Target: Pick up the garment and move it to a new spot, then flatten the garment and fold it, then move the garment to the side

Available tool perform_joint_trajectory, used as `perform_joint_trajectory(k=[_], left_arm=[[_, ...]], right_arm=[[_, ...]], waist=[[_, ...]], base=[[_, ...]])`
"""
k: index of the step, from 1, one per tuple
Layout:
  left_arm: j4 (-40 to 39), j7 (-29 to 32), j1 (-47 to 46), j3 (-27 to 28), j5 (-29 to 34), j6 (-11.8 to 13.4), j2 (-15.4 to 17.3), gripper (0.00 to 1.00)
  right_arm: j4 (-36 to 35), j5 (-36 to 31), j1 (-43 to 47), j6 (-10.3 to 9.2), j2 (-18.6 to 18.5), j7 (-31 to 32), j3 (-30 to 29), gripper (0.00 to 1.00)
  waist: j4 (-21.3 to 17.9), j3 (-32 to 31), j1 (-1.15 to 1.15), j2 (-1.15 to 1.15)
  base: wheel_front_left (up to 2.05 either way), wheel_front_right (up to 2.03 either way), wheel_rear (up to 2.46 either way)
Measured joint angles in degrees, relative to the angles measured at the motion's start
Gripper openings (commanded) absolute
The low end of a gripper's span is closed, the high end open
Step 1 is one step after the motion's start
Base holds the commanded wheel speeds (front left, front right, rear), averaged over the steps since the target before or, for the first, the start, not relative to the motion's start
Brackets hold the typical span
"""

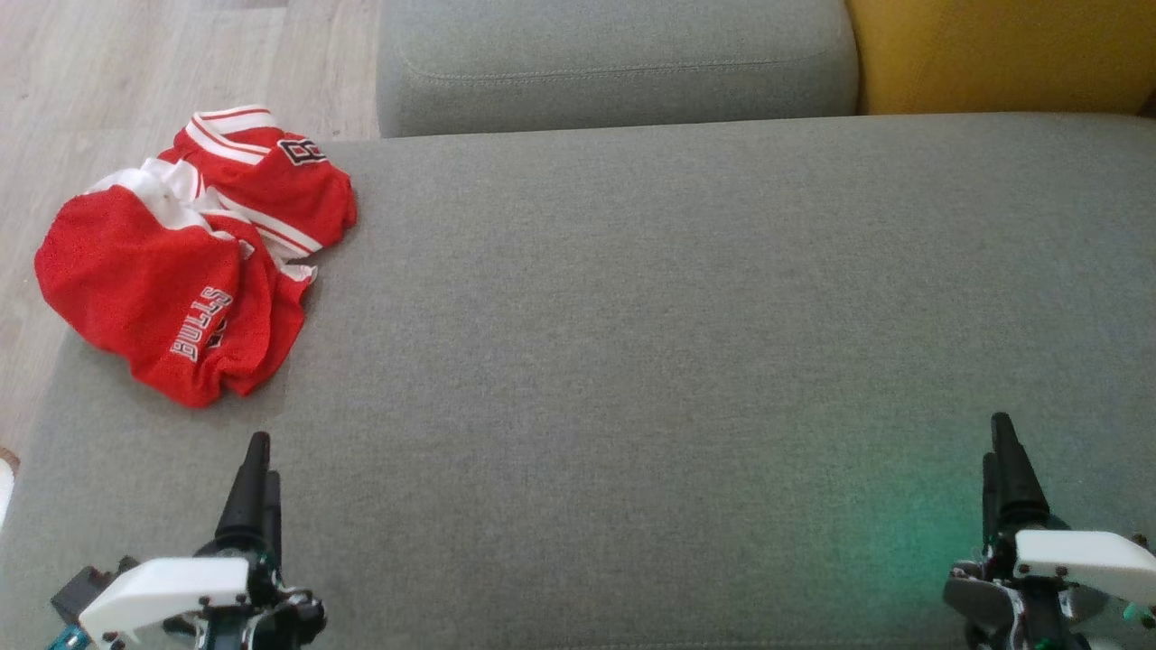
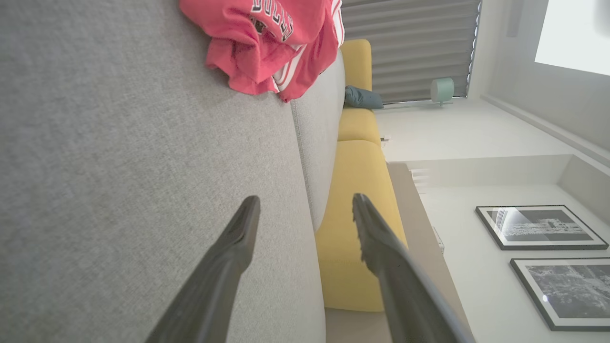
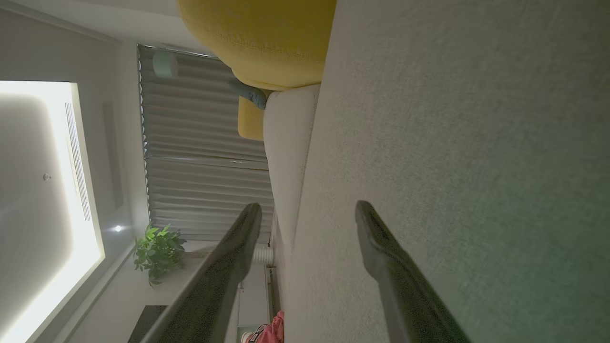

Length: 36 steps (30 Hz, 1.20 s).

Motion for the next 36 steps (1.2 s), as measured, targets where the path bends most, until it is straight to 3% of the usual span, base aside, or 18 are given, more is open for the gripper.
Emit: perform_joint_trajectory(k=[36], left_arm=[[-5.79, -5.91, 0.25, -6.43, 33.28, 3.85, 0.13, 1.00]], right_arm=[[-5.12, -31.61, -0.01, 0.00, -0.01, -5.80, 7.06, 1.00]], waist=[[0.41, -0.52, 0.00, 0.00]], base=[[0.00, 0.00, 0.00]])
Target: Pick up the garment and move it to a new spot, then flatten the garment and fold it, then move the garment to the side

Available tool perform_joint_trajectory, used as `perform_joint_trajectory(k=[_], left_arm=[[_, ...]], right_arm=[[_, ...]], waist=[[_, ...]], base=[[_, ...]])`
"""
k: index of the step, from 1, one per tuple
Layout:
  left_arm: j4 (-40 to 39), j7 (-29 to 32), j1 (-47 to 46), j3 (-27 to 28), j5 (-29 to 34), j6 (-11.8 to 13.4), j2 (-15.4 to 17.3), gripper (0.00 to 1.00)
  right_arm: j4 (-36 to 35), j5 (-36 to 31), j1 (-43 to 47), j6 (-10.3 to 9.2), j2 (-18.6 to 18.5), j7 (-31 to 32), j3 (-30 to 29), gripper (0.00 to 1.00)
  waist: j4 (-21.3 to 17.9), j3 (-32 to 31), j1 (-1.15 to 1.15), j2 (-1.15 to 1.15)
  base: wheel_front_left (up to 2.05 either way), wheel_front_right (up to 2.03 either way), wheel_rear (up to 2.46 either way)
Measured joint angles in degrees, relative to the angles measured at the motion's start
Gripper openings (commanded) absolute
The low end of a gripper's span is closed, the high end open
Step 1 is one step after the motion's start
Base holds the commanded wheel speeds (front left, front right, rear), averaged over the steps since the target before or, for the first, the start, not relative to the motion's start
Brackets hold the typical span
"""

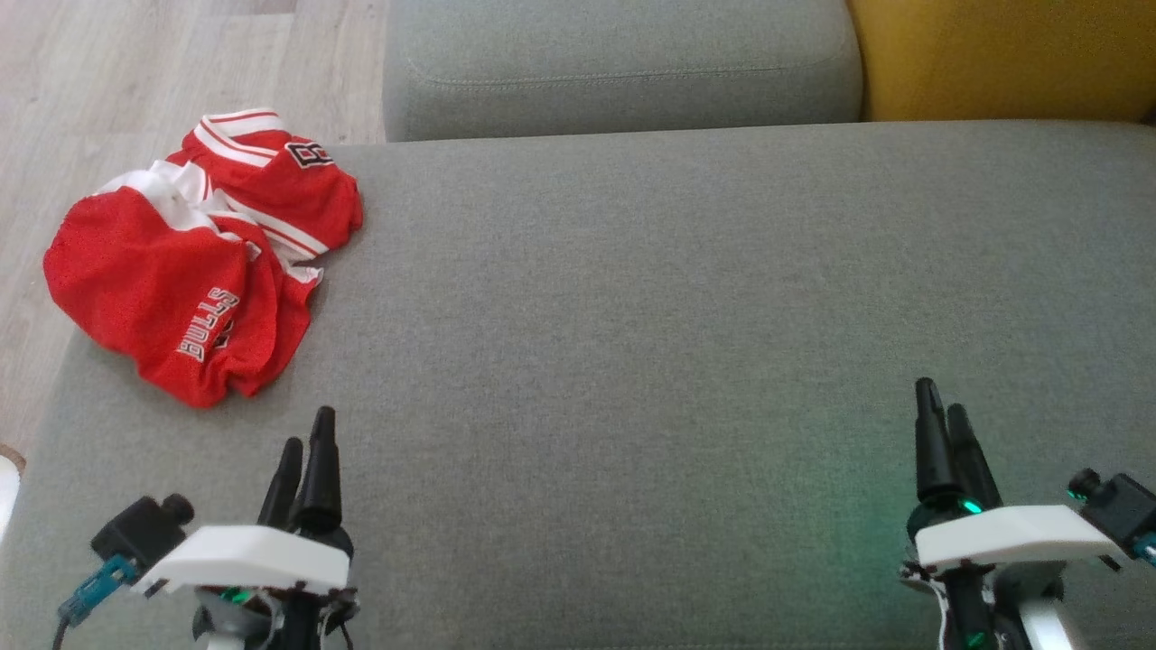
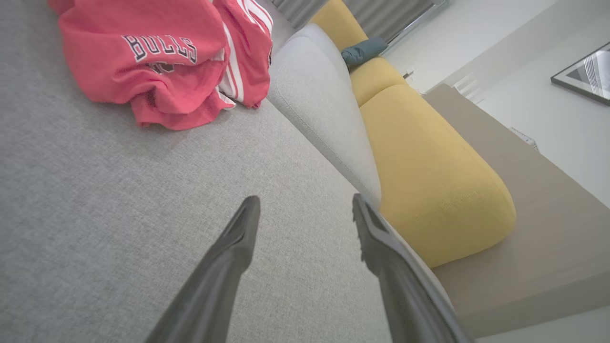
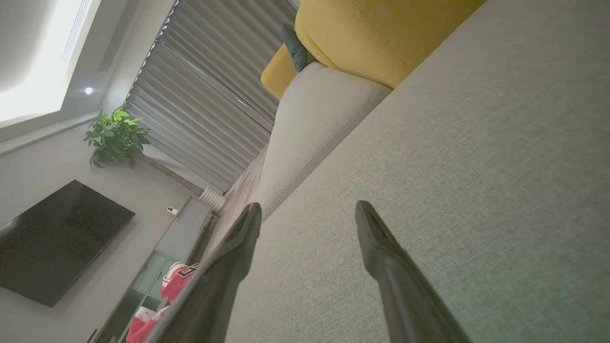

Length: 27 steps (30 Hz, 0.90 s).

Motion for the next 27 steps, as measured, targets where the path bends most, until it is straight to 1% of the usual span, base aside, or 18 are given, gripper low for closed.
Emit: perform_joint_trajectory(k=[6, 9, 11, 27], left_arm=[[-0.59, -1.03, 0.30, -0.62, 4.79, 0.07, 0.02, 1.00], [-0.60, -1.32, 0.37, -0.78, 6.41, 0.11, 0.03, 1.00], [-0.62, -1.74, 0.43, -0.94, 7.93, 0.48, 0.04, 1.00], [-0.82, -4.05, 1.63, -2.48, 19.63, 1.09, 0.15, 1.00]], right_arm=[[-0.01, -4.98, 0.00, 0.00, -0.01, -1.00, 1.12, 1.00], [-0.01, -6.37, 0.00, 0.00, -0.01, -1.33, 1.26, 1.00], [-0.01, -7.87, 0.00, 0.00, -0.01, -1.53, 1.47, 1.00], [-0.09, -20.16, 0.00, 0.00, -0.03, -4.26, 3.34, 1.00]], waist=[[0.03, -0.28, 0.00, 0.00], [0.03, -0.39, 0.00, 0.00], [0.03, -0.51, 0.00, 0.00], [0.17, -1.11, 0.00, 0.00]], base=[[0.00, 0.00, 0.00], [0.00, 0.00, 0.00], [0.00, 0.00, 0.00], [0.00, 0.00, 0.00]])
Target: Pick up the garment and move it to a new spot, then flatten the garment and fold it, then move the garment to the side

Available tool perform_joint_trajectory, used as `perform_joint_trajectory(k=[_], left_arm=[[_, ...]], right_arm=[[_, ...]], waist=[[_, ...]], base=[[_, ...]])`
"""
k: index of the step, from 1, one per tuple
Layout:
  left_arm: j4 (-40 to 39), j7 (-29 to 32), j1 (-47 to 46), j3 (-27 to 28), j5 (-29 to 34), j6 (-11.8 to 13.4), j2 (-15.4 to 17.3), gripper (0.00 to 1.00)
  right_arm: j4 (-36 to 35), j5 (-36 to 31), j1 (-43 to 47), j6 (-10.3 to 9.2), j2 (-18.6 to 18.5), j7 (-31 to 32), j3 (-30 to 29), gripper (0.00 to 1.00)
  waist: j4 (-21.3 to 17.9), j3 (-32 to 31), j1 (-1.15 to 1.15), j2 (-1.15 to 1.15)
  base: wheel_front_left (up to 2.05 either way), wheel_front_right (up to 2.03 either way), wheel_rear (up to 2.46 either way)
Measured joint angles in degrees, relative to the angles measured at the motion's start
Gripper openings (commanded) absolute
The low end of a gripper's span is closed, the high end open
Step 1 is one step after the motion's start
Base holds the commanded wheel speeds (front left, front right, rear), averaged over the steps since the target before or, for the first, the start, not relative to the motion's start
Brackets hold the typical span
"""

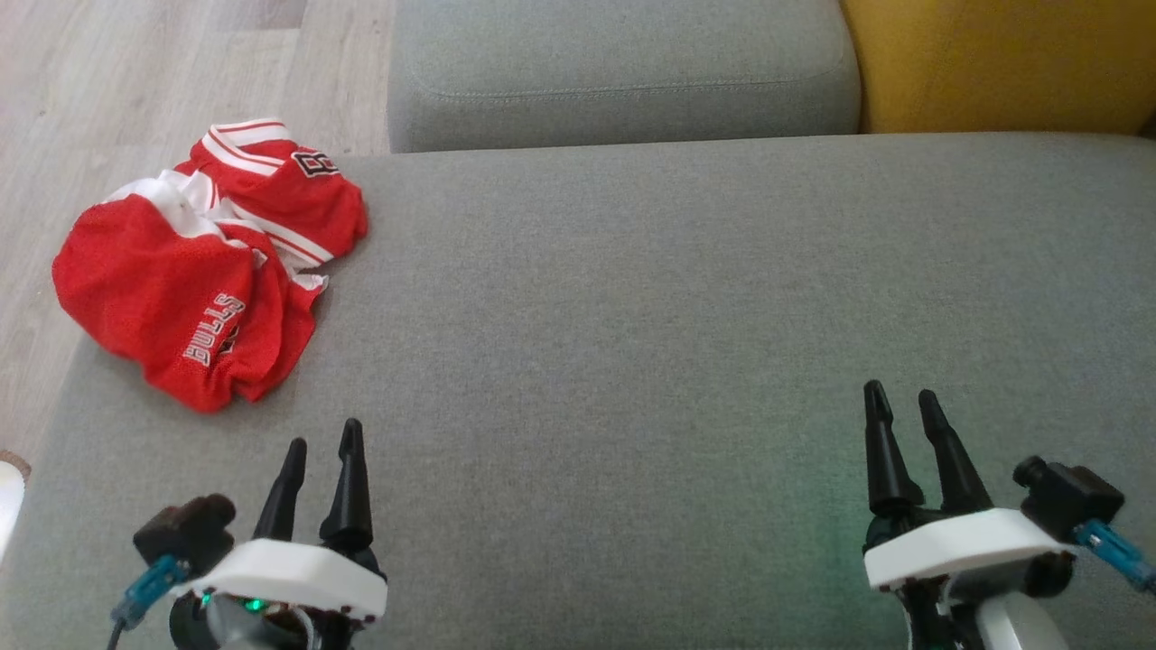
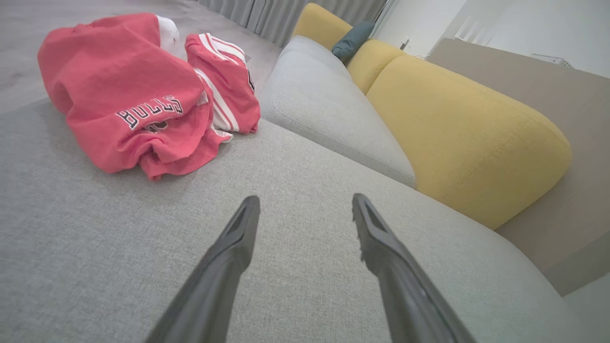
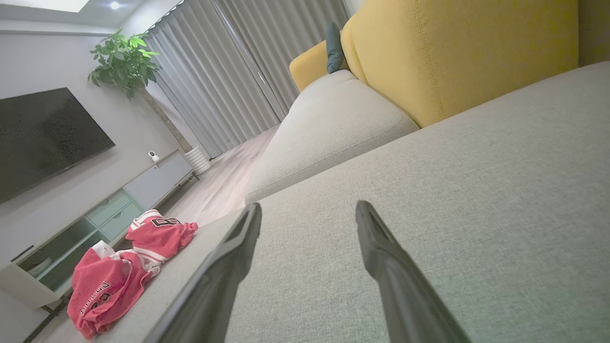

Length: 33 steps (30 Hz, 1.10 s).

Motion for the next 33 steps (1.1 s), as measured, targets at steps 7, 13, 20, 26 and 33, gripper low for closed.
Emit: perform_joint_trajectory(k=[7, 13, 20, 26, 33], left_arm=[[-0.07, -1.46, 0.00, -0.30, 4.82, 0.63, 0.03, 1.00], [-0.13, -2.45, 0.01, -0.82, 8.68, 1.00, 0.07, 1.00], [-0.01, -3.49, 0.11, -1.58, 13.03, 1.44, 0.12, 1.00], [0.36, -4.70, 0.29, -1.77, 17.30, 2.01, 0.19, 1.00], [0.45, -5.95, 1.05, -1.96, 21.52, 2.81, 0.34, 1.00]], right_arm=[[0.05, -5.16, 0.00, 0.01, -0.01, -1.04, 0.29, 1.00], [0.34, -9.58, 0.00, 0.01, -0.02, -1.90, 0.49, 1.00], [0.66, -14.46, -0.01, 0.01, -0.04, -3.30, 1.20, 1.00], [0.68, -19.22, -0.05, 0.01, -0.05, -4.32, 1.85, 1.00], [0.69, -24.09, -0.10, 0.01, -0.07, -5.54, 1.92, 1.00]], waist=[[0.02, -0.15, 0.00, 0.00], [0.08, -0.20, 0.00, 0.00], [0.18, -0.28, 0.00, 0.00], [0.25, -0.35, 0.00, 0.00], [0.36, -0.31, 0.00, 0.00]], base=[[0.00, 0.00, 0.00], [0.00, 0.00, 0.00], [0.00, 0.00, 0.00], [0.00, 0.00, 0.00], [0.00, 0.00, 0.00]])
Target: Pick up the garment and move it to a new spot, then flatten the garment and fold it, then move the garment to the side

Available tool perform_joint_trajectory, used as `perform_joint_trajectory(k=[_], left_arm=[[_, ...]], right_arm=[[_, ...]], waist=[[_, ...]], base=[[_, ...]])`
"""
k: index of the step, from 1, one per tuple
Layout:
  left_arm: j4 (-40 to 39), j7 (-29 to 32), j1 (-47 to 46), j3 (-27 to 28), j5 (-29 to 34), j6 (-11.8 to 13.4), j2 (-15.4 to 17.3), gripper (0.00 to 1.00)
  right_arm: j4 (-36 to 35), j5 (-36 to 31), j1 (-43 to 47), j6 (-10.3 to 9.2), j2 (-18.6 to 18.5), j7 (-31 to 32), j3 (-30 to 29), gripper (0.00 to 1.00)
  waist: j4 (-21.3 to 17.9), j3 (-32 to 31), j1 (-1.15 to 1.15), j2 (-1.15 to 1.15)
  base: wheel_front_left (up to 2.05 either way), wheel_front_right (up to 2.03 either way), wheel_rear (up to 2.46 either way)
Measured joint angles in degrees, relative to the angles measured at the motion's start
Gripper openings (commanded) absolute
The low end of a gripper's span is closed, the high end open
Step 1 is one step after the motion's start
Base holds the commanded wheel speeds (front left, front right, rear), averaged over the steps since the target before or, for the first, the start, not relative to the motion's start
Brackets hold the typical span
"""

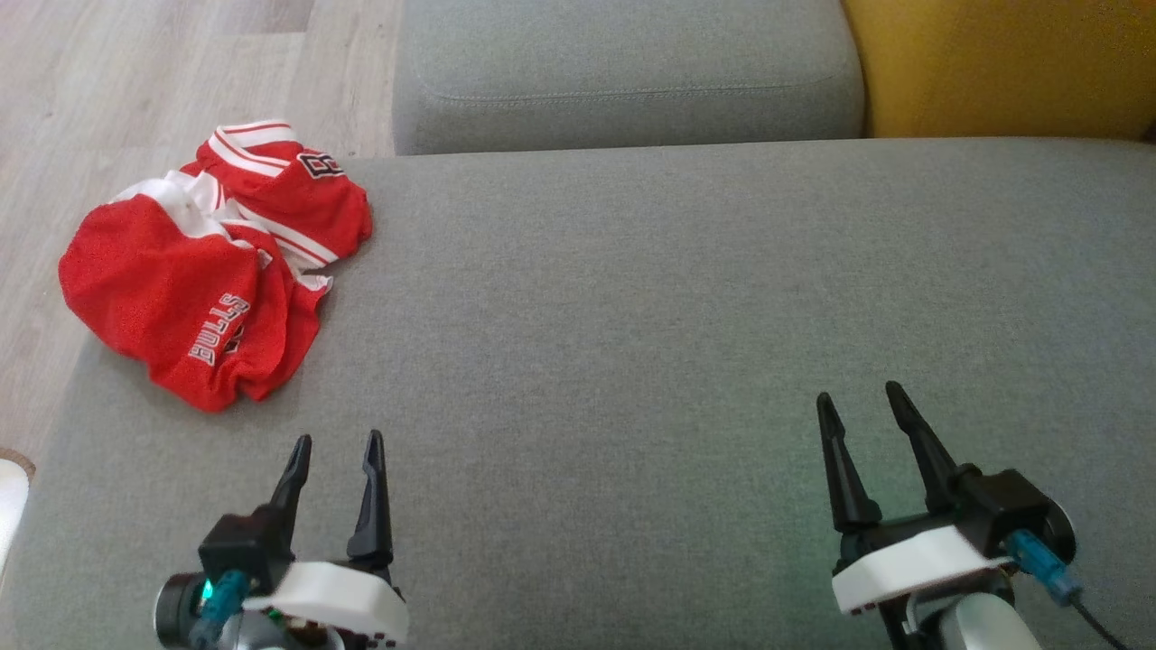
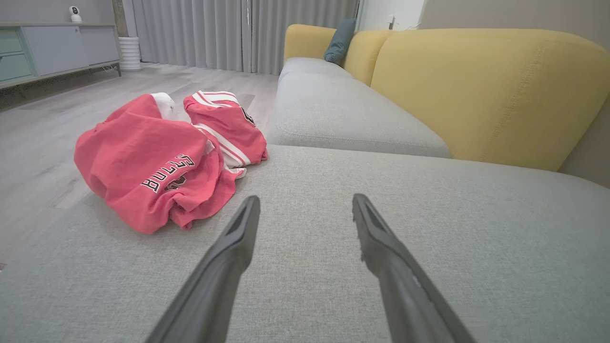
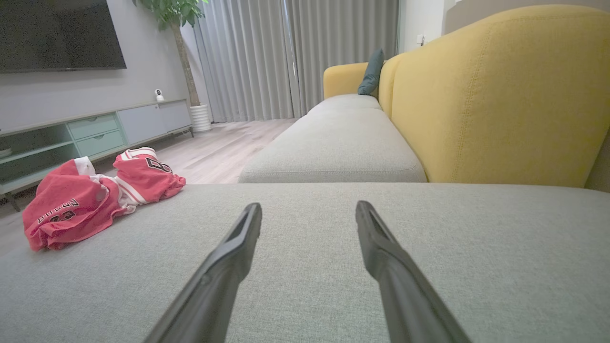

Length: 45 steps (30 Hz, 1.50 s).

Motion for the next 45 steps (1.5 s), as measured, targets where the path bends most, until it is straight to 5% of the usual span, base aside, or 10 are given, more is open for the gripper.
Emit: perform_joint_trajectory(k=[32, 38, 45], left_arm=[[0.92, -0.58, -0.03, -0.23, 2.80, 0.63, 0.21, 1.00], [0.71, -0.58, -0.12, -0.54, 2.88, 0.63, 0.24, 1.00], [0.10, -0.58, -0.20, -0.53, 3.28, 0.63, 0.31, 1.00]], right_arm=[[0.22, -3.45, -1.02, 0.01, -0.03, -0.80, -0.22, 1.00], [-0.13, -3.46, -0.96, 0.01, -0.08, -0.80, -0.55, 1.00], [-0.84, -3.44, -0.87, 0.01, -0.09, -0.96, -0.48, 1.00]], waist=[[1.05, 0.39, 0.00, 0.00], [4.40, 0.33, 0.00, 0.00], [12.58, 0.33, 0.00, 0.00]], base=[[0.00, 0.00, 0.00], [0.00, 0.00, 0.00], [0.00, 0.00, 0.00]])
